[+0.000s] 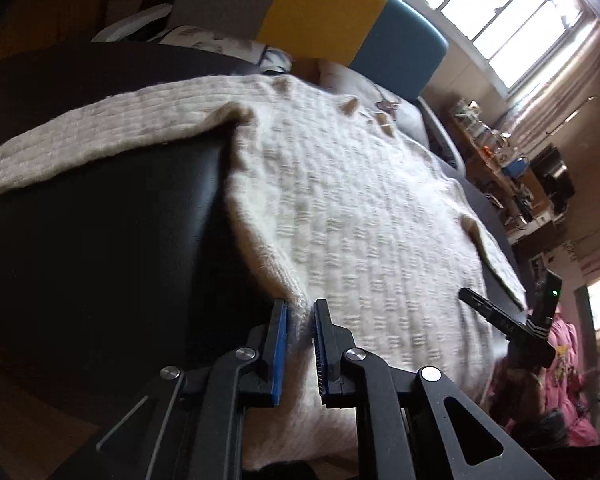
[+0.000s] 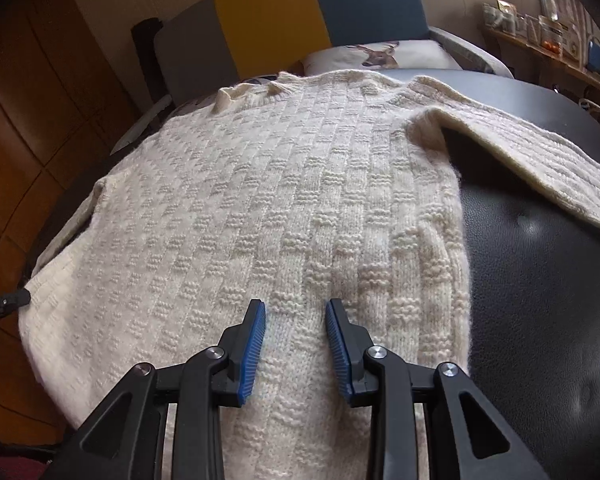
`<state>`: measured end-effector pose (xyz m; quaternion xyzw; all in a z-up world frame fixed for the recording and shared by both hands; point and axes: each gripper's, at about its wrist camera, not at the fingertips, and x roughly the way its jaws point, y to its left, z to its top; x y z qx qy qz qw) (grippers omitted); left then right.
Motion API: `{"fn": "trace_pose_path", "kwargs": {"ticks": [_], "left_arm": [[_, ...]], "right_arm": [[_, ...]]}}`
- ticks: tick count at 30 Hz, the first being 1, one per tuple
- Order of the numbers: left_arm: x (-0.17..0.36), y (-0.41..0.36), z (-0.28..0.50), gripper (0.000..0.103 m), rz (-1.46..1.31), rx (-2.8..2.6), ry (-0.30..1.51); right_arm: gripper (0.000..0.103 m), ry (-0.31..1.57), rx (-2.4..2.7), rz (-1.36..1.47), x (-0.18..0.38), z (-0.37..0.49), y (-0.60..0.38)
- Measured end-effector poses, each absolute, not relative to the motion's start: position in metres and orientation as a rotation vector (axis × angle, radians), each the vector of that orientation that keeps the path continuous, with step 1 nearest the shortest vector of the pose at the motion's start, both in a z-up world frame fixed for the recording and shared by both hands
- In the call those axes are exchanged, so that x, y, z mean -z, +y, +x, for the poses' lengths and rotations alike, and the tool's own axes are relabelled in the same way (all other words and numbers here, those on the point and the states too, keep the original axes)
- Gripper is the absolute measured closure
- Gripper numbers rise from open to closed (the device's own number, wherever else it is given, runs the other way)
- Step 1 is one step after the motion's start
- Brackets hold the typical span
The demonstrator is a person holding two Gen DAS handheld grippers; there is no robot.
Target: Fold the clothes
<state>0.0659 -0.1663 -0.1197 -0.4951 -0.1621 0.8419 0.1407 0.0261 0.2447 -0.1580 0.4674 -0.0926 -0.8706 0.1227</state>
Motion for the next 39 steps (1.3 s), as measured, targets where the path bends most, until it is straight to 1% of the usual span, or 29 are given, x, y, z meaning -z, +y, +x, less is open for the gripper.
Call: {"fn": "trace_pose_path", "kwargs": {"ticks": [2, 4, 7, 10, 11, 12, 15, 17, 18, 20, 22, 23, 25, 28, 31, 34, 37, 39], "left_arm": [[0.118, -0.144, 0.064, 0.091, -1.427, -2.459, -0.286], [0.124, -0.135, 0.061, 0.091, -1.449, -2.438, -0.237], [0.139, -0.136, 0.065, 0.091, -1.517, -2.437, -0.223], [0.153, -0.143, 0.076, 0.09, -1.63, -2.502, -0.086], [0.161, -0.15, 0.075, 0.089, -1.703, -2.533, -0.016], [0.167, -0.159, 0.074, 0.087, -1.76, -2.546, 0.003], [0.168, -0.192, 0.073, 0.087, -1.804, -2.558, -0.194], [0.161, -0.199, 0.072, 0.087, -1.807, -2.604, -0.215], [0.157, -0.196, 0.073, 0.087, -1.797, -2.629, -0.178], [0.147, -0.186, 0.073, 0.087, -1.736, -2.641, -0.166], [0.135, -0.169, 0.073, 0.087, -1.607, -2.576, -0.276], [0.131, -0.155, 0.072, 0.085, -1.543, -2.512, -0.317], [0.13, -0.118, 0.069, 0.084, -1.46, -2.377, -0.304], [0.14, -0.058, 0.067, 0.084, -1.412, -2.225, -0.133], [0.166, -0.027, 0.067, 0.084, -1.477, -2.142, 0.041], [0.173, -0.04, 0.064, 0.084, -1.473, -2.136, -0.028], [0.174, -0.057, 0.059, 0.088, -1.502, -2.122, -0.199], [0.171, -0.068, 0.055, 0.088, -1.503, -2.147, -0.275]], "right_arm": [[0.07, -0.183, 2.543, 1.313, 0.144, 0.035, 0.235], [0.068, -0.148, 2.512, 1.286, 0.134, 0.044, 0.228], [0.066, -0.182, 2.401, 1.261, 0.128, 0.059, 0.221], [0.059, -0.242, 2.203, 1.281, 0.132, 0.074, 0.209], [0.058, -0.2, 2.155, 1.308, 0.137, 0.079, 0.202], [0.058, -0.097, 2.153, 1.355, 0.143, 0.084, 0.194], [0.059, 0.069, 2.212, 1.395, 0.151, 0.092, 0.19], [0.059, 0.012, 2.21, 1.428, 0.151, 0.088, 0.194], [0.059, -0.003, 2.216, 1.423, 0.15, 0.087, 0.195], [0.059, -0.041, 2.234, 1.398, 0.146, 0.086, 0.195], [0.058, -0.067, 2.249, 1.377, 0.144, 0.083, 0.194], [0.058, -0.07, 2.256, 1.371, 0.143, 0.081, 0.193], [0.058, -0.083, 2.267, 1.361, 0.141, 0.079, 0.19], [0.058, -0.163, 2.315, 1.353, 0.139, 0.075, 0.202], [0.058, -0.23, 2.346, 1.445, 0.156, 0.072, 0.219], [0.058, -0.352, 2.331, 1.378, 0.162, 0.077, 0.24], [0.058, -0.543, 2.276, 1.376, 0.166, 0.07, 0.256], [0.058, -0.623, 2.253, 1.398, 0.164, 0.064, 0.26]]}}
